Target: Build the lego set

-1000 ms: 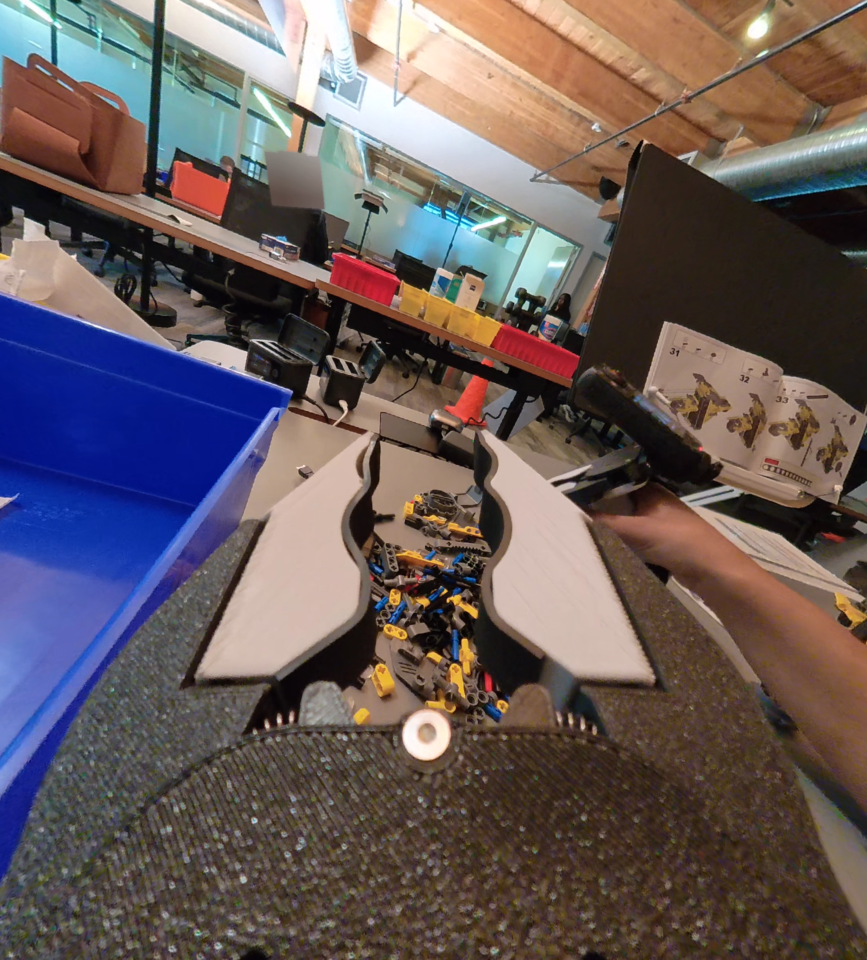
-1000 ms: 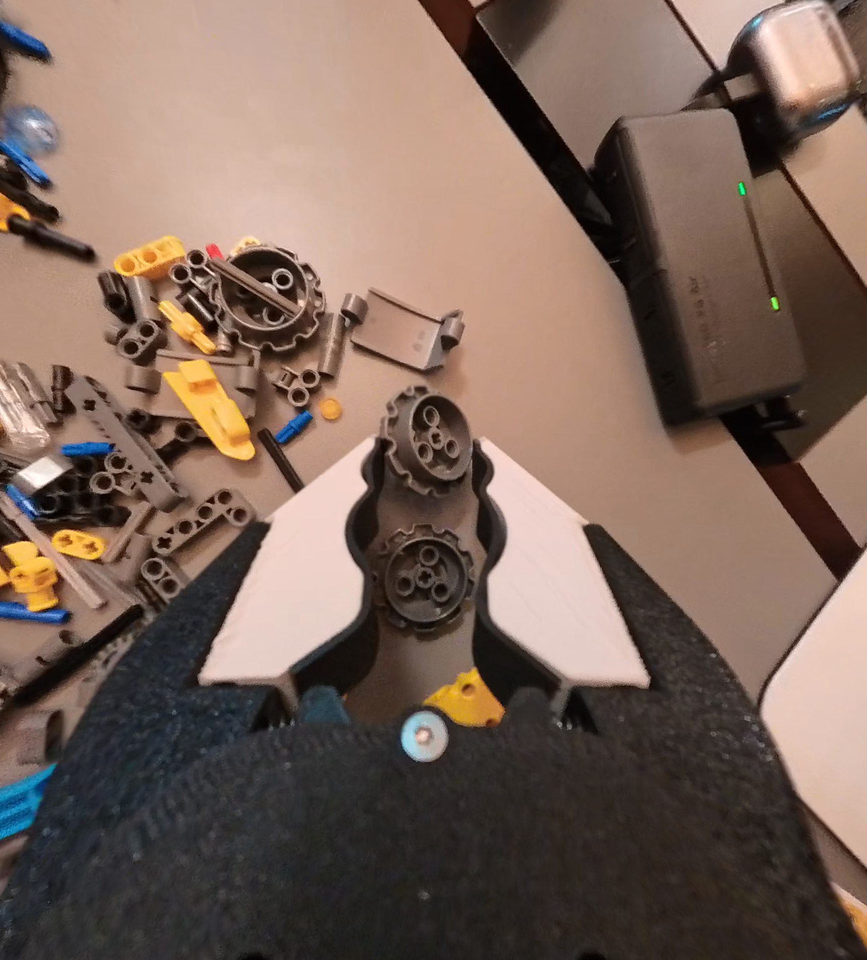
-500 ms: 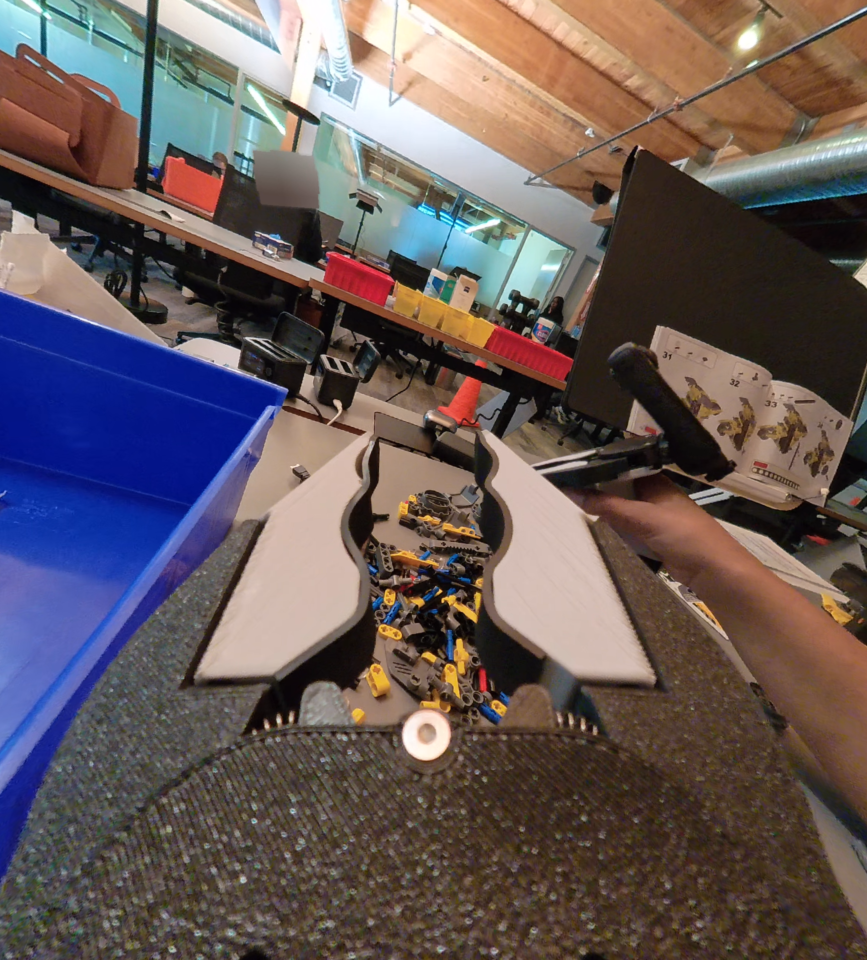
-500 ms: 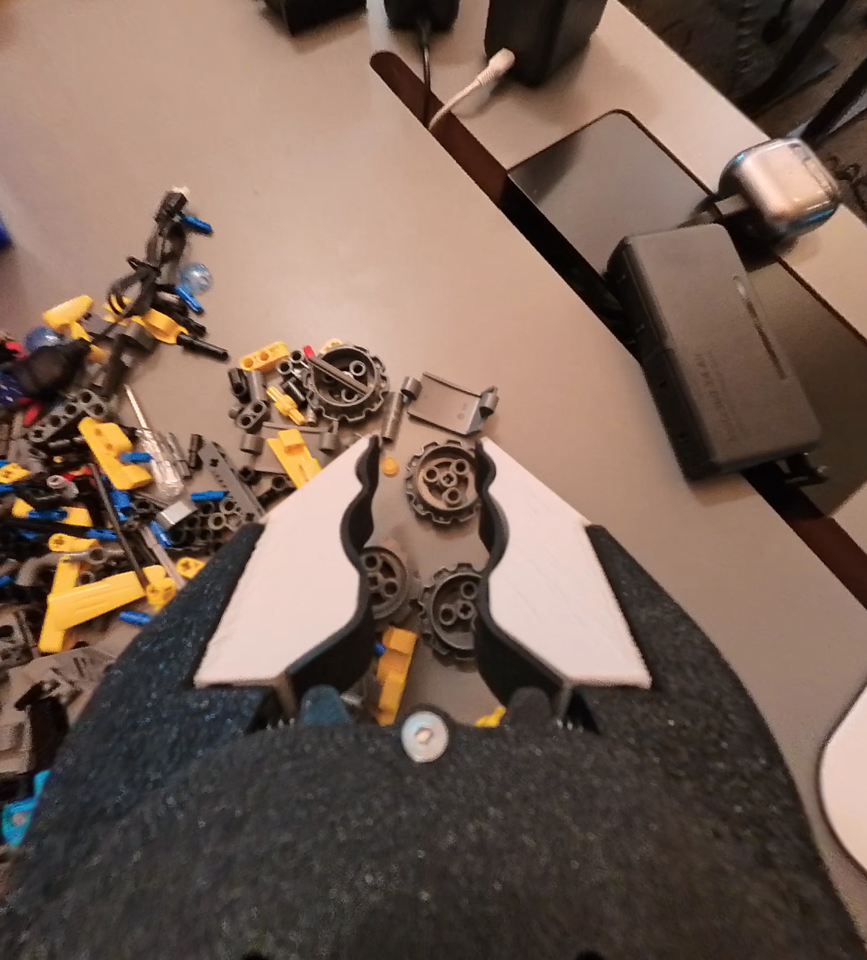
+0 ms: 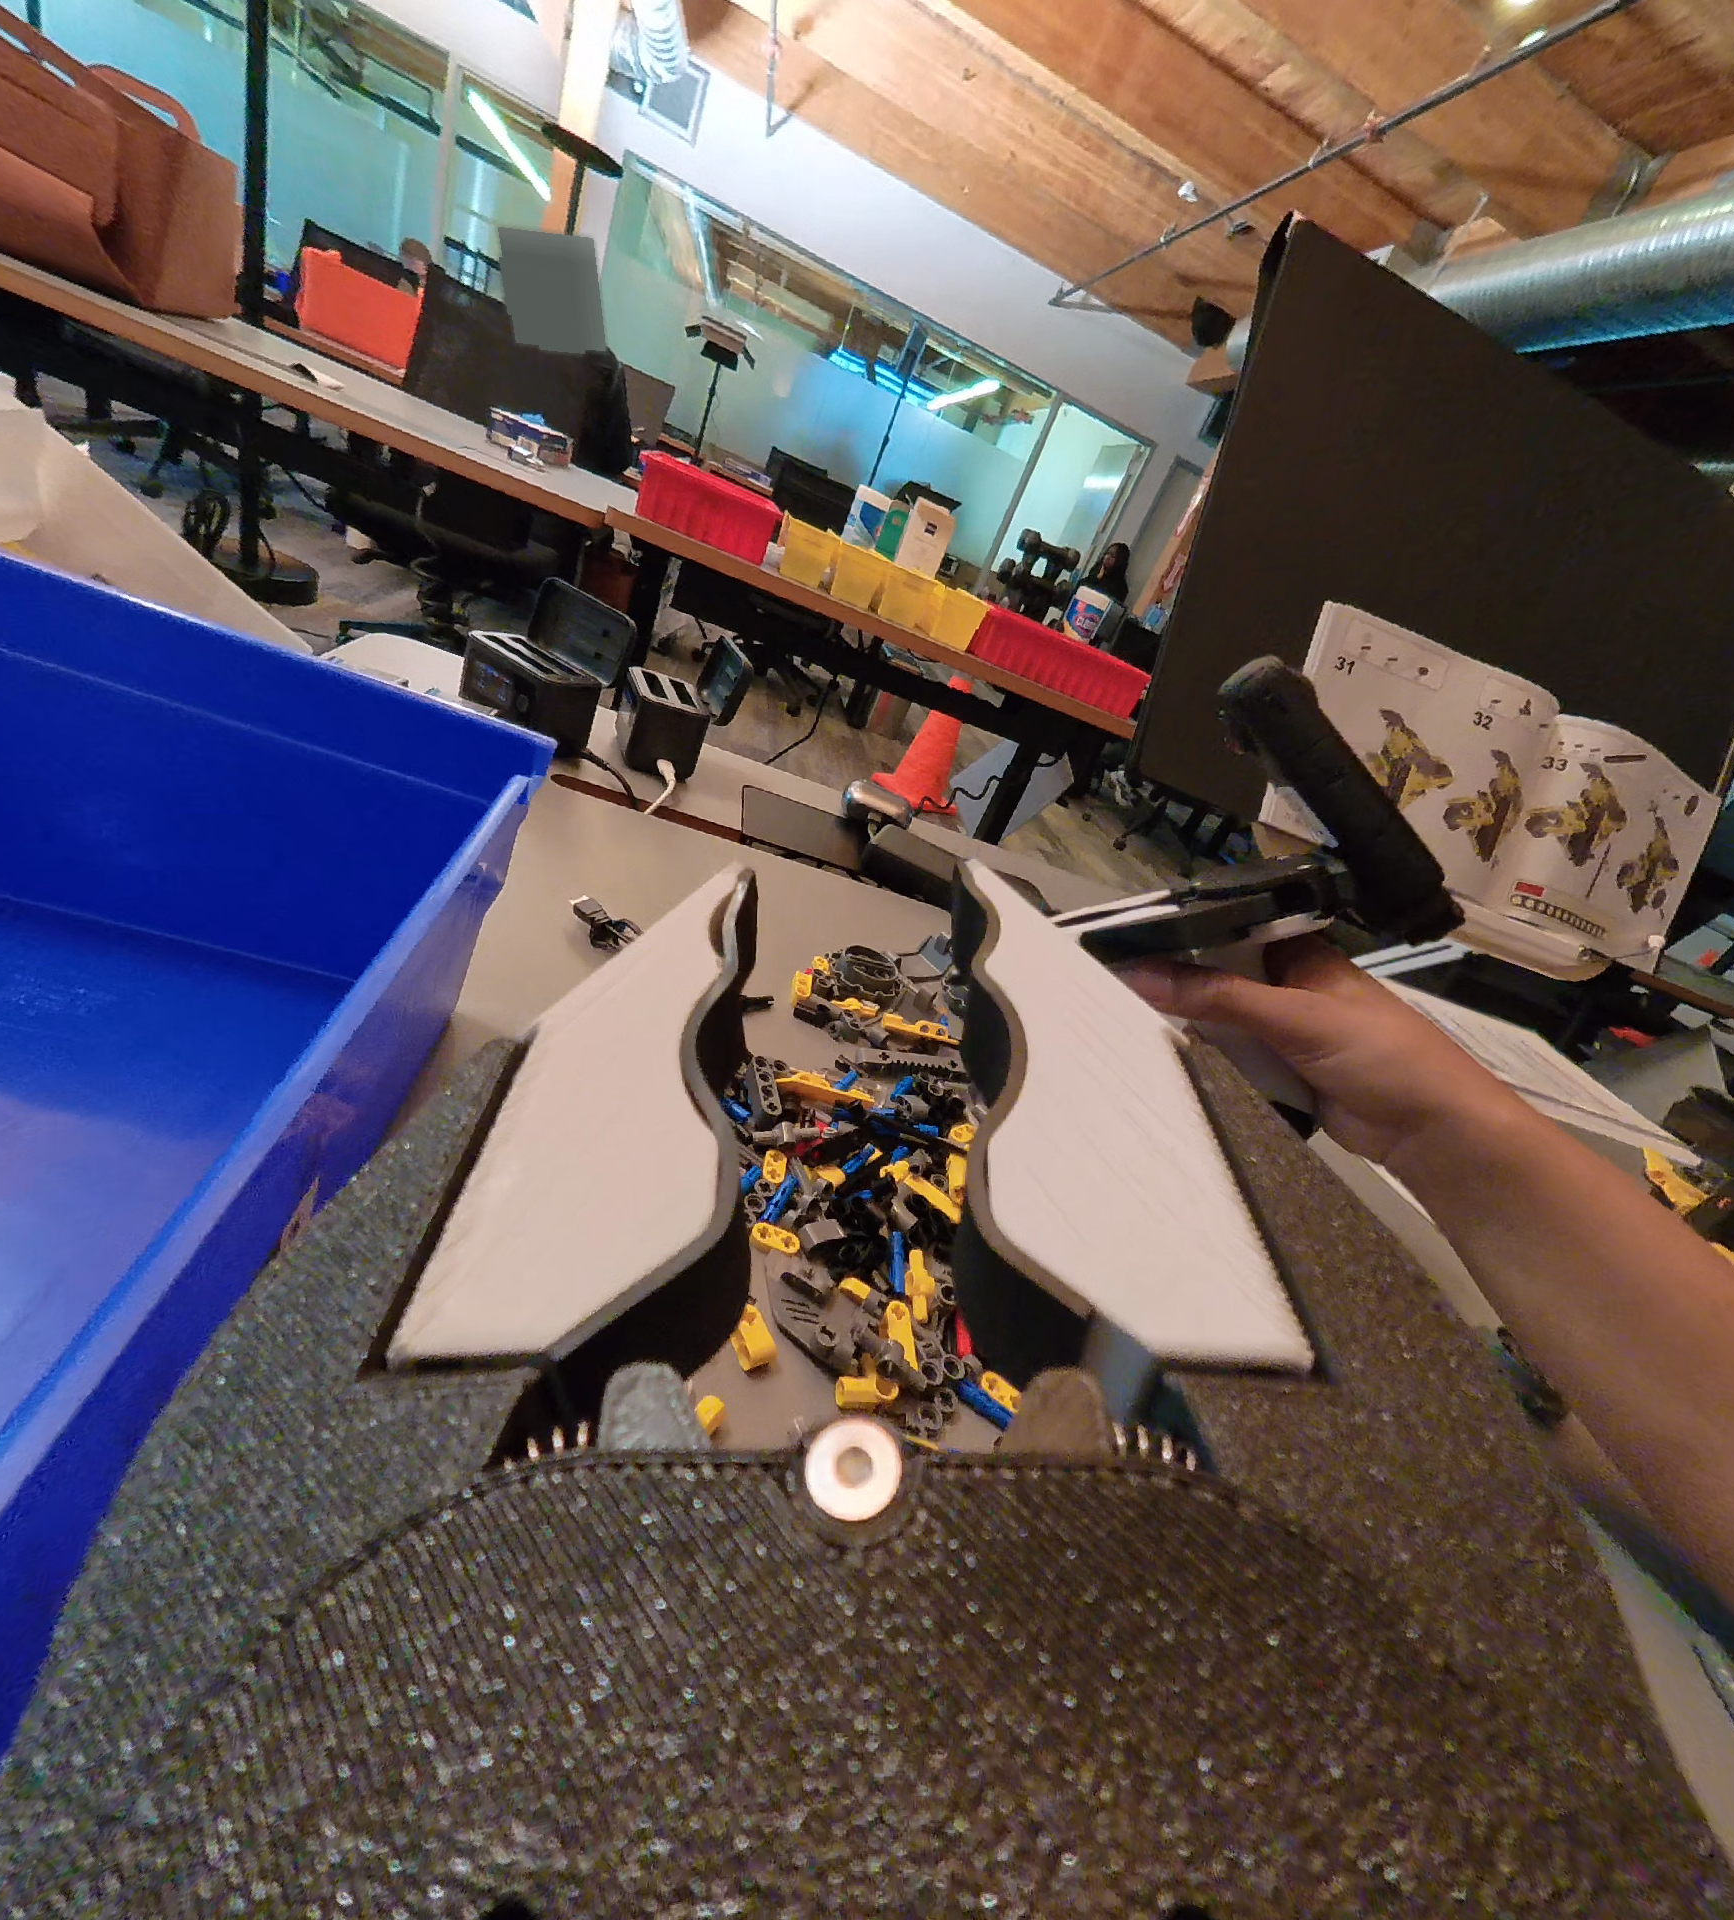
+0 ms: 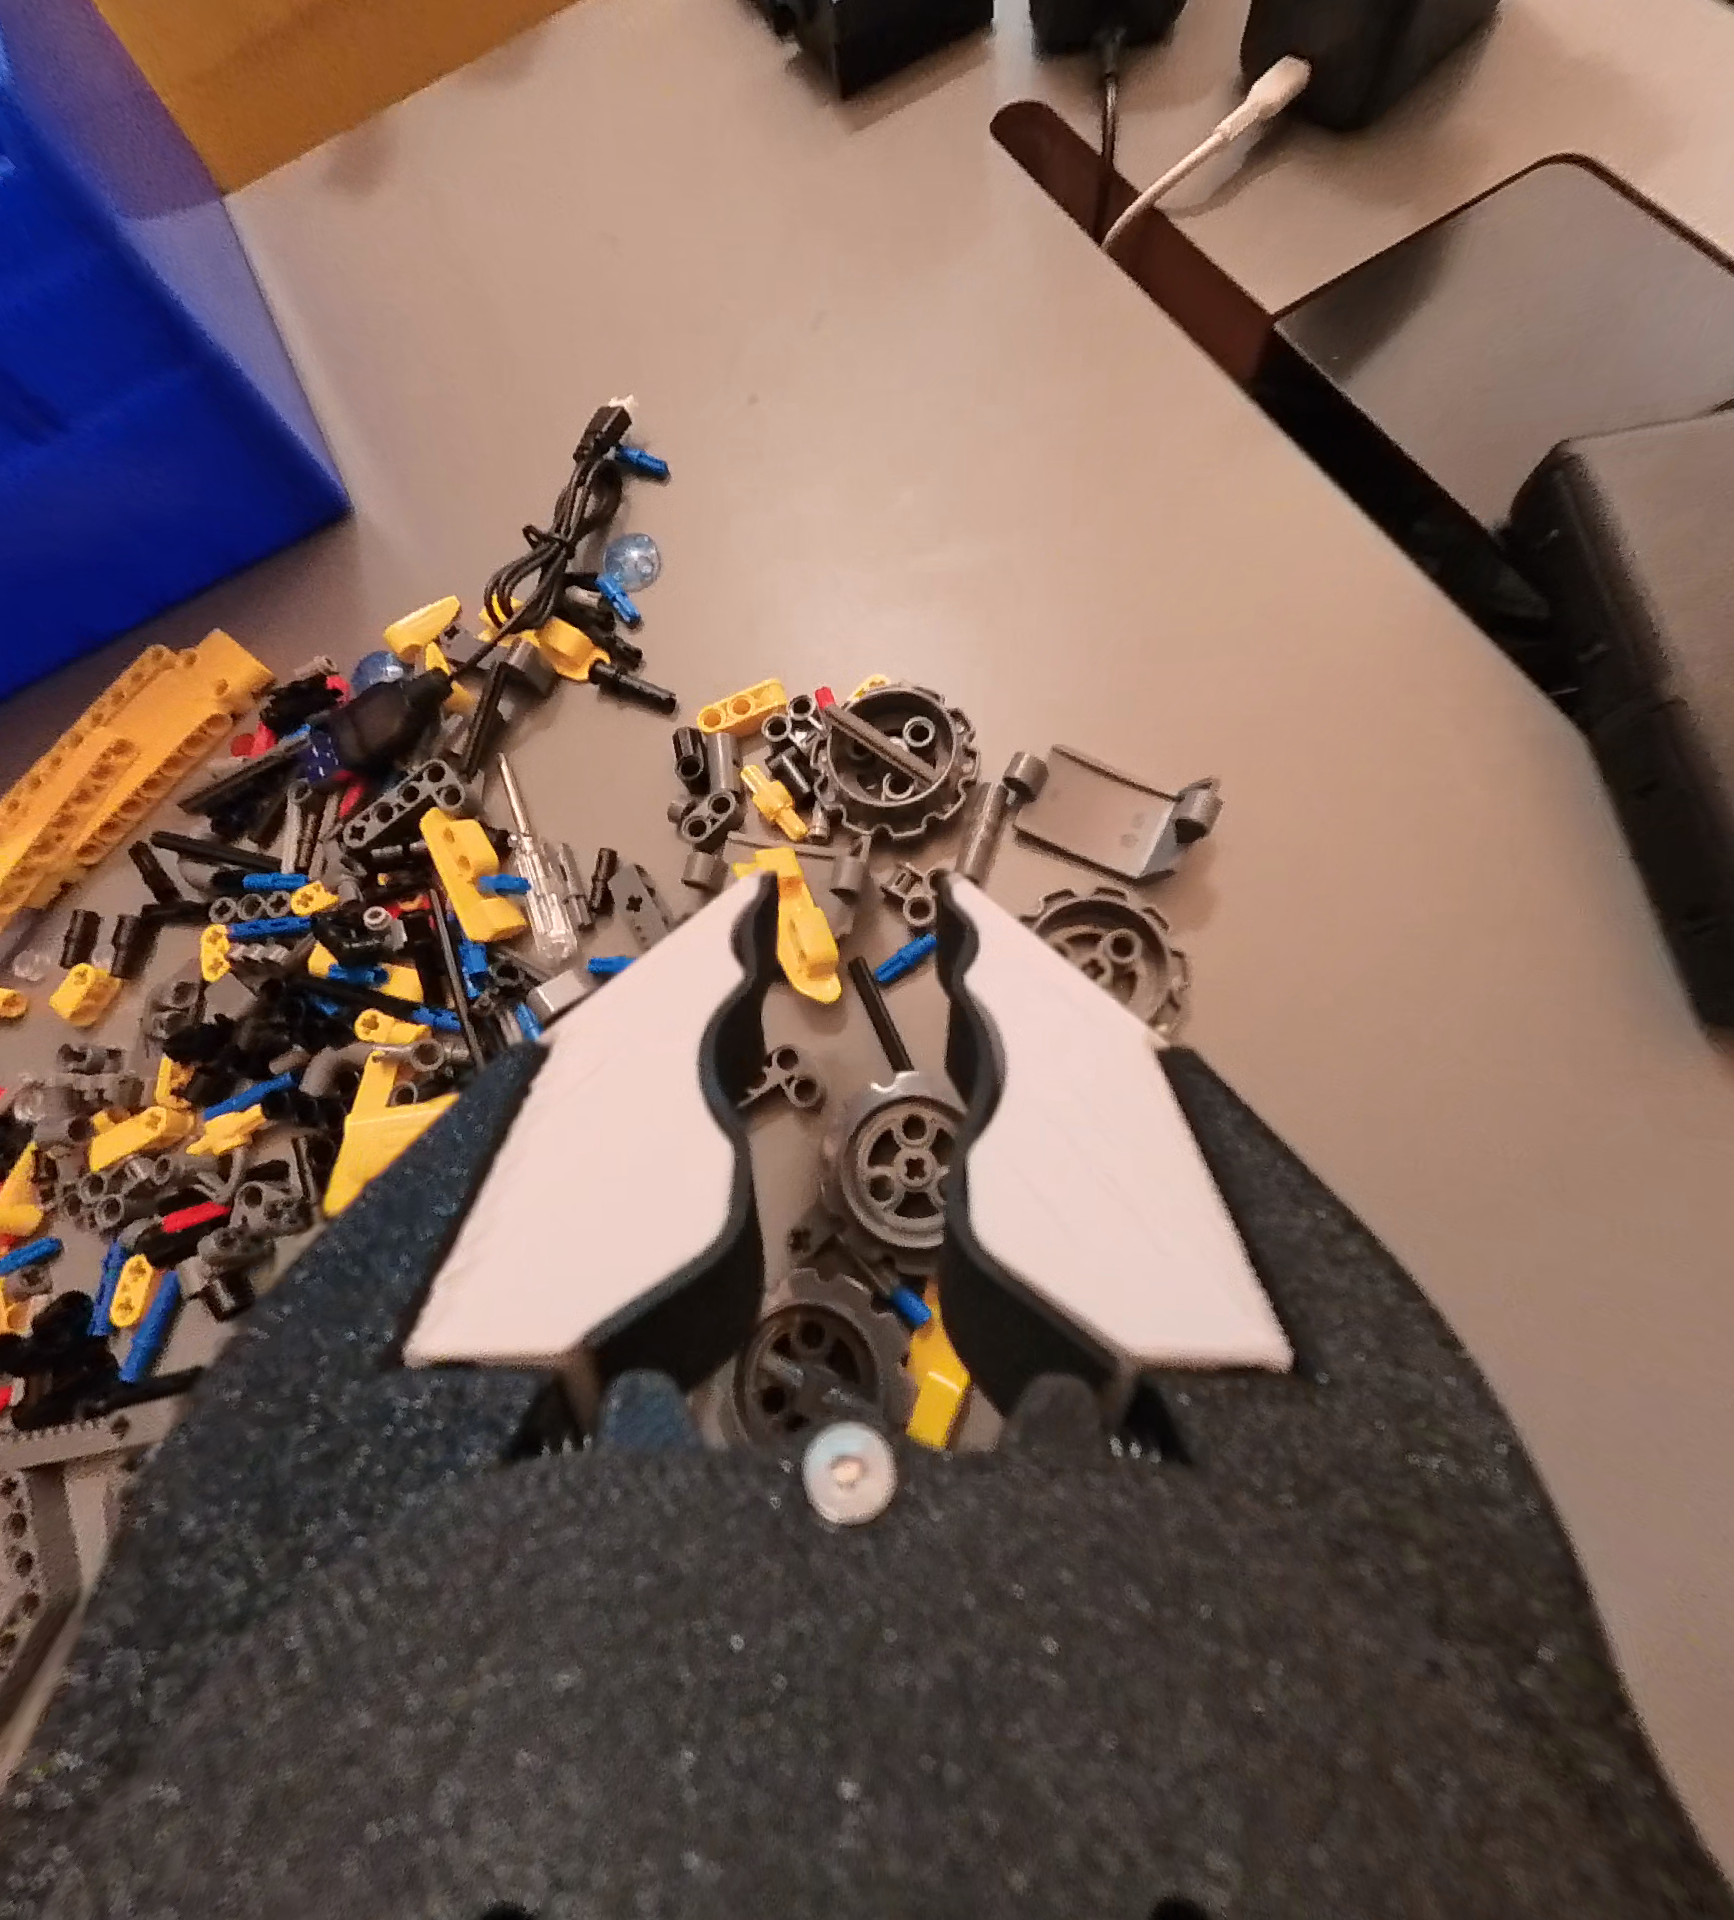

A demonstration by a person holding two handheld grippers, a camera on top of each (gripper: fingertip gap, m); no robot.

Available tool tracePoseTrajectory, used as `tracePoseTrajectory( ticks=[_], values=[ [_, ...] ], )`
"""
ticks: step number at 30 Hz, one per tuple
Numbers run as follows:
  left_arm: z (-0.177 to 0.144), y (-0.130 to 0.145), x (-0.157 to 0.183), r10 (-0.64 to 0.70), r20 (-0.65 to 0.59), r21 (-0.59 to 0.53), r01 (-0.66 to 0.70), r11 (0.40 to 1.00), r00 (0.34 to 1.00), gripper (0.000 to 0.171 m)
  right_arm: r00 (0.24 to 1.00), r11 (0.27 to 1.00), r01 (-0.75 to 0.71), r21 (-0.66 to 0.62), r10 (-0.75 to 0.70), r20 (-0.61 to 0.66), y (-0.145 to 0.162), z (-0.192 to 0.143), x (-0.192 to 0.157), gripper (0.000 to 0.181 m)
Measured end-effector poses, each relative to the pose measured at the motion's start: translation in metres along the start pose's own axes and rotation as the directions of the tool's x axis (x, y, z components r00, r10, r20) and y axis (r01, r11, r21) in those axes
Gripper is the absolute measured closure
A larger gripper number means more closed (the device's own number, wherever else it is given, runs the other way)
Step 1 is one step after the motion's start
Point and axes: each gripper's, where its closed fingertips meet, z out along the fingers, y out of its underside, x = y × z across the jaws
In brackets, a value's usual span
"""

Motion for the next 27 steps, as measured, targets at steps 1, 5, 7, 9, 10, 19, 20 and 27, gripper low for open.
tracePoseTrajectory(
  ticks=[1, 5, 7, 9, 10, 19, 20, 27],
  values=[
    [0.0, 0.001, 0.0, 0.002, 0.0, -0.004, -0.002, 1.0, 1.0, 0.138, 1.0, 1.0, 0.001, -0.008, -0.001, 0.0, 0.003, 0.001, 0.0, 0.152],
    [0.002, 0.004, 0.001, 0.004, -0.004, -0.02, -0.004, 1.0, 1.0, 0.138, 1.0, 1.0, -0.013, -0.018, 0.013, 0.011, 0.009, 0.005, -0.001, 0.152],
    [0.002, 0.004, 0.001, 0.004, -0.005, -0.024, -0.005, 1.0, 1.0, 0.138, 1.0, 1.0, -0.016, -0.005, 0.016, 0.026, 0.007, 0.006, -0.005, 0.153],
    [0.003, 0.005, 0.002, 0.005, -0.005, -0.025, -0.005, 1.0, 1.0, 0.138, 0.999, 1.0, 0.008, 0.019, -0.009, 0.044, 0.001, 0.007, -0.012, 0.156],
    [0.003, 0.005, 0.002, 0.005, -0.005, -0.025, -0.005, 1.0, 1.0, 0.138, 0.998, 0.999, 0.029, 0.027, -0.03, 0.046, -0.001, 0.008, -0.016, 0.157],
    [0.003, 0.005, 0.002, 0.002, -0.007, -0.026, -0.003, 1.0, 1.0, 0.138, 0.989, 0.989, 0.145, 0.029, -0.145, -0.014, -0.012, 0.016, -0.027, 0.175],
    [0.003, 0.005, 0.002, 0.001, -0.008, -0.026, -0.001, 1.0, 1.0, 0.138, 0.99, 0.989, 0.142, 0.034, -0.142, -0.015, -0.012, 0.015, -0.027, 0.177],
    [0.003, 0.006, 0.003, 0.005, -0.009, -0.03, -0.005, 1.0, 1.0, 0.138, 0.996, 0.993, 0.09, 0.075, -0.092, 0.021, -0.019, 0.007, -0.028, 0.181]
  ],
)
